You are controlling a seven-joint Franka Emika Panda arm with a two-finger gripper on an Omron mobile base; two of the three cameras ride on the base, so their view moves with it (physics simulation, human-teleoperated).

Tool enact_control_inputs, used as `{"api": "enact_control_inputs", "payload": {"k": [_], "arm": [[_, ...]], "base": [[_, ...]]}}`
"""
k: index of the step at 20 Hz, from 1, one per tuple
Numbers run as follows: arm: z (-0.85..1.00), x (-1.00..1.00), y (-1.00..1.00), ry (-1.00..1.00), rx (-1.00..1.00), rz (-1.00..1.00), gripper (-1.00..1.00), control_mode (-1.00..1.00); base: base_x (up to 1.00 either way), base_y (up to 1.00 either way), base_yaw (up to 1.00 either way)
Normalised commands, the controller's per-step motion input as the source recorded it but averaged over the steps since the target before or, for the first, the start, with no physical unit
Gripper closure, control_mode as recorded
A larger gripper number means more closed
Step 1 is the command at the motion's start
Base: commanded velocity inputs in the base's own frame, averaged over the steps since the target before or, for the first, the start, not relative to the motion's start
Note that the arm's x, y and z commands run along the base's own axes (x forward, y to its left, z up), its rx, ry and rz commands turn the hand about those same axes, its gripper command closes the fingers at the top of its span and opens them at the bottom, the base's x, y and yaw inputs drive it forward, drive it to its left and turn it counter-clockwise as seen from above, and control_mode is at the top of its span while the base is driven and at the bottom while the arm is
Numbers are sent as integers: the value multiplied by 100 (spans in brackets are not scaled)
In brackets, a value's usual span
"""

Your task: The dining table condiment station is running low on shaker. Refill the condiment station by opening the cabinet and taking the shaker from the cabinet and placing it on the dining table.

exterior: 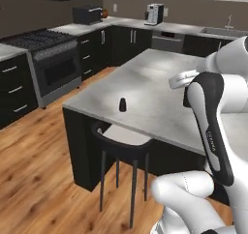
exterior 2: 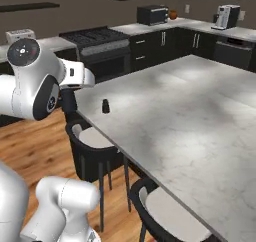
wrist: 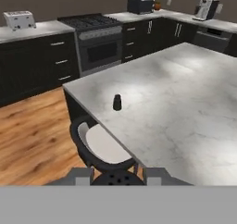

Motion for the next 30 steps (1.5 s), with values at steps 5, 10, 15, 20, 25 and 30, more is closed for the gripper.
{"api": "enact_control_inputs", "payload": {"k": [5,10,15,20,25,30], "arm": [[0,0,0,0,0,0,100,100],[0,0,0,0,0,0,100,100],[0,0,0,0,0,0,100,100],[0,0,0,0,0,0,100,100],[0,0,0,0,0,0,100,100],[0,0,0,0,0,0,100,100]], "base": [[72,41,-46],[70,51,-44],[69,60,-40],[68,68,-36],[64,77,-34],[61,79,-30]]}}
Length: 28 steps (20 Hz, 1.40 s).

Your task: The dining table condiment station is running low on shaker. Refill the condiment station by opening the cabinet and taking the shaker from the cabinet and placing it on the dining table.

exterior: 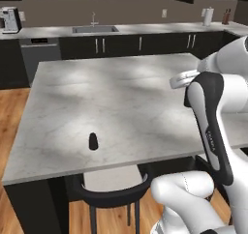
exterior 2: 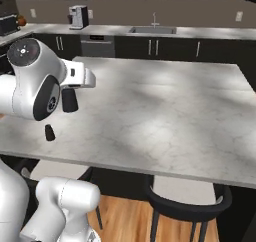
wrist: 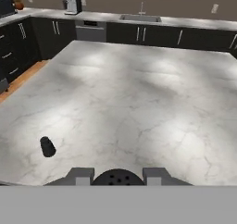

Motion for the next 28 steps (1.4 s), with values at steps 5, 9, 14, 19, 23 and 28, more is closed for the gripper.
{"api": "enact_control_inputs", "payload": {"k": [5,9,14,19,23,28], "arm": [[0,2,2,0,0,-1,100,-100],[-14,0,0,-8,0,0,100,-100],[-59,21,2,0,0,25,100,-100],[-58,45,19,3,2,49,100,-100],[-44,50,39,10,0,55,100,-100],[-44,56,56,6,0,49,100,-100]], "base": [[28,36,-17],[0,0,0],[0,0,0],[0,0,0],[0,0,0],[0,0,0]]}}
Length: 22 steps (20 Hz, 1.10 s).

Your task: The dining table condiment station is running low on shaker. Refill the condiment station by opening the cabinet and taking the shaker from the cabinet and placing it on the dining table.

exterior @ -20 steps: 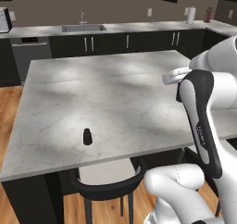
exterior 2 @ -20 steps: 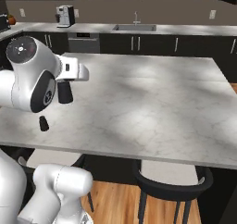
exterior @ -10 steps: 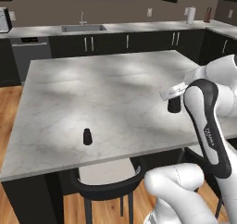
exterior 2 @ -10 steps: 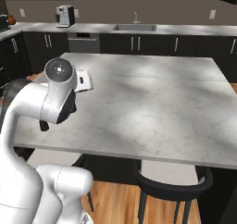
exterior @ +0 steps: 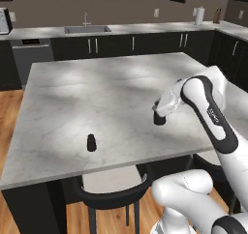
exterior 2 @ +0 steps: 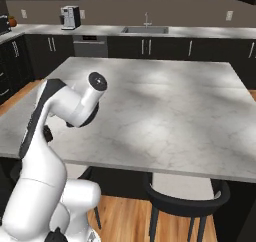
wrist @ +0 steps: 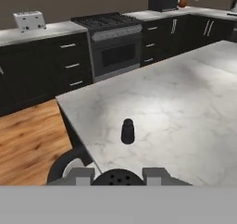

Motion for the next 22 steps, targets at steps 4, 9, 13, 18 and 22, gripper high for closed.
{"api": "enact_control_inputs", "payload": {"k": [4,9,13,18,22], "arm": [[-33,10,67,1,0,29,100,-100],[-26,0,50,0,0,15,100,-100],[-32,0,33,0,8,5,100,-100],[-39,0,19,0,23,3,100,-100],[-35,0,15,0,24,1,100,-100]], "base": [[0,0,0],[0,0,0],[0,0,0],[0,0,0],[0,0,0]]}}
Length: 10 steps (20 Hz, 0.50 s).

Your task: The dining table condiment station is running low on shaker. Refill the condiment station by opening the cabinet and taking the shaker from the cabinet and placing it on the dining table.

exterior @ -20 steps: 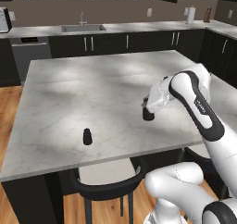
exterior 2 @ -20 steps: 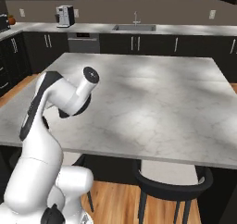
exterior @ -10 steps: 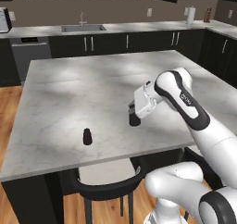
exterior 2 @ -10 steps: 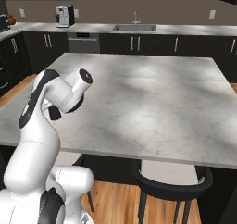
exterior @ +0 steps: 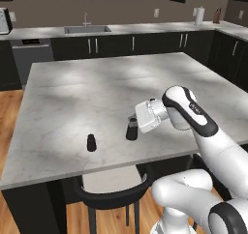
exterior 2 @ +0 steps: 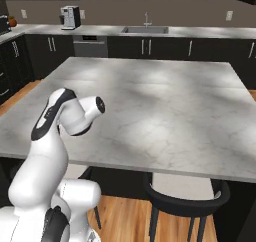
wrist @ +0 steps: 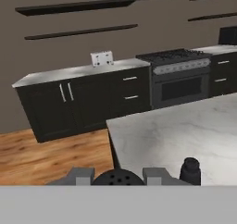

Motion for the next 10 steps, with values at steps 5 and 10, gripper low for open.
{"api": "enact_control_inputs", "payload": {"k": [5,10], "arm": [[-2,5,7,-1,6,0,100,-100],[-11,23,15,0,0,0,100,-100]], "base": [[0,0,0],[0,0,0]]}}
